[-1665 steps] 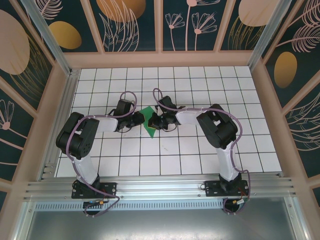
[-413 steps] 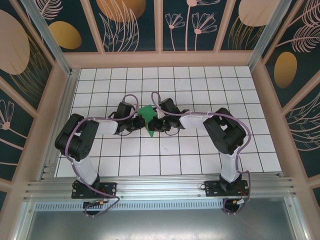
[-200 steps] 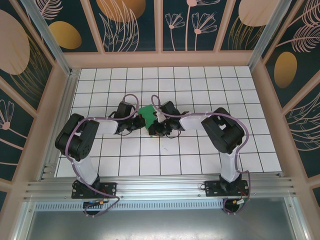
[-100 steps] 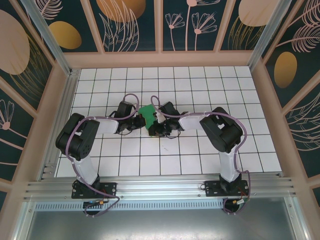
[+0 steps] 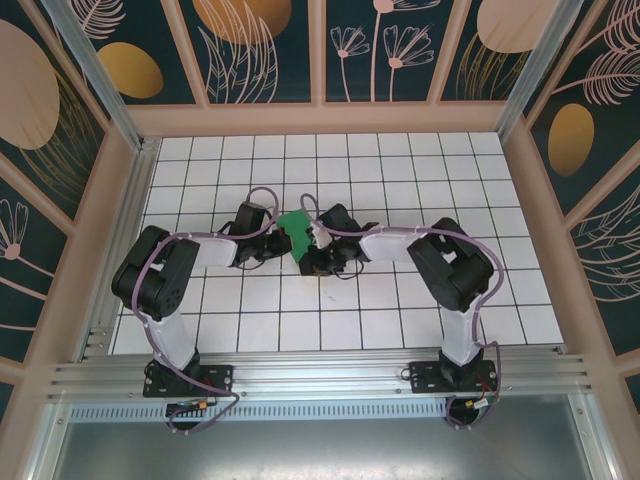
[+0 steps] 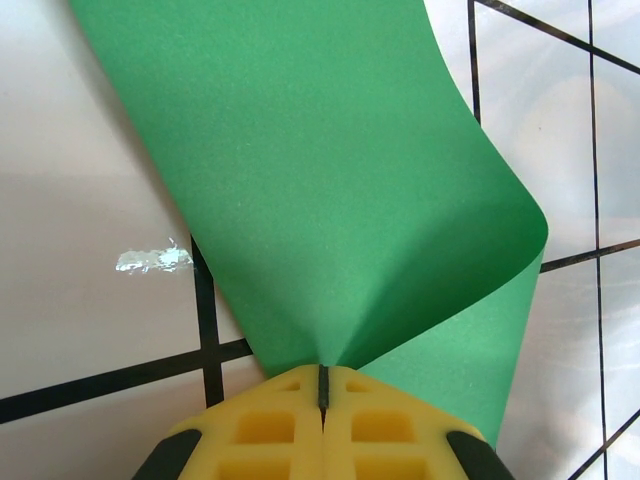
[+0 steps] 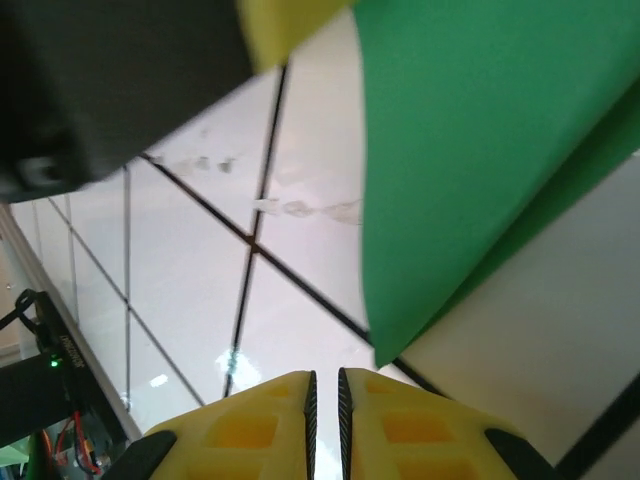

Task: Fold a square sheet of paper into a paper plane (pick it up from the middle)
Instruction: Third fold the triangle at the center of the table.

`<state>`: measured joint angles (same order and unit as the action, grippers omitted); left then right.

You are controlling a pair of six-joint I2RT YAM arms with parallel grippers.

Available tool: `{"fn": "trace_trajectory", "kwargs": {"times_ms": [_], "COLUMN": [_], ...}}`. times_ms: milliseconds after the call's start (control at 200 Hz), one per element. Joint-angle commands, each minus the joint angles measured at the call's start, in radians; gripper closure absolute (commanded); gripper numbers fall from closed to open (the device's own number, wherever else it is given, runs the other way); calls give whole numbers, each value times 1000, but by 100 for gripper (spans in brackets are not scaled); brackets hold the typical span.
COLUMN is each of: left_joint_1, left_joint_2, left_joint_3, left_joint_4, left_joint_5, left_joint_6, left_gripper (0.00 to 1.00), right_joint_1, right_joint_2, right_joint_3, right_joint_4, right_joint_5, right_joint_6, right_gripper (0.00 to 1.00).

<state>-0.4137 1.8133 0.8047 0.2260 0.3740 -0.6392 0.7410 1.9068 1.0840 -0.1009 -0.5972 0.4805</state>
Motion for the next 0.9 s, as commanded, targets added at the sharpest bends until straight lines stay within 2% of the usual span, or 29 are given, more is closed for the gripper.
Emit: {"fn": "trace_trajectory", "kwargs": {"times_ms": [0, 105, 450, 761, 896], "left_joint_1": [-6, -6, -5, -5, -5], "left_joint_2": [26, 25, 26, 23, 20], "left_joint_3": [18, 17, 21, 30, 50], "left_joint_4": [-22, -21, -30, -29, -36], "left_joint_5": [-17, -16, -17, -21, -28], "left_joint_6": [19, 18, 22, 22, 19], "left_gripper": [97, 97, 97, 96, 92], "right_joint_1": [-12, -12, -6, -6, -6], "right_joint_2": [-98, -68, 62, 88, 96], "right_joint_3": [3, 30, 82, 55, 42], "right_joint_4": [54, 58, 52, 8, -11], "right_joint_5": [77, 123, 95, 110, 125], "right_joint_6": [32, 51, 90, 96, 110], "right_gripper": [82, 83, 86, 87, 89]}}
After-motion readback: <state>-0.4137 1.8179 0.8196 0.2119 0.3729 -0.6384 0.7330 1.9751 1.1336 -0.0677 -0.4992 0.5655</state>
